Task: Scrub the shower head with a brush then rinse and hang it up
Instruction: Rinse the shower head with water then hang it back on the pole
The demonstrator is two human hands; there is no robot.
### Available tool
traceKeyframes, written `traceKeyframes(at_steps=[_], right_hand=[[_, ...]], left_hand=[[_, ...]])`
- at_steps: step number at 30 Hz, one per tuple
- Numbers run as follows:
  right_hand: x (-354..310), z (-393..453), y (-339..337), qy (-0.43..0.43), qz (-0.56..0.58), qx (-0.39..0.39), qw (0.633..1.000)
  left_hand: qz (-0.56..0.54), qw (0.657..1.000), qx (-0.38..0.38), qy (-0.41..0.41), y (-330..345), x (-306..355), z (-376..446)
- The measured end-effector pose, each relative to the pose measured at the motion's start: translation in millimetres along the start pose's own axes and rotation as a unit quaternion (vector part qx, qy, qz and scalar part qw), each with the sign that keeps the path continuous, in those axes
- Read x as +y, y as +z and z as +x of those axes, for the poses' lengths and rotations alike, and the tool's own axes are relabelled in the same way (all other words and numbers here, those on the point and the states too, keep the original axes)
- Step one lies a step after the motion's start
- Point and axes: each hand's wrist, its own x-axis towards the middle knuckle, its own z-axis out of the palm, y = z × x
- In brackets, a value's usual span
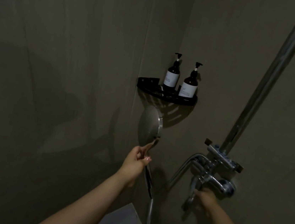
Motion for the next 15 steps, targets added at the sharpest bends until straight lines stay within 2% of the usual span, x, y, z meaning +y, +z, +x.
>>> traceKeyframes(at_steps=[3, 7, 15], right_hand=[[2, 17, 9, 0.034, 0.028, -0.003, 0.999], [7, 29, 24, 0.064, 0.02, 0.038, 0.997], [8, 29, 26, 0.067, -0.041, 0.044, 0.996]], left_hand=[[0.011, 1.0, 0.009, 0.015, -4, 5, 2], [0.034, 0.999, 0.014, 0.019, -12, 10, 2], [0.081, 0.996, 0.025, 0.012, -21, 2, 8]])
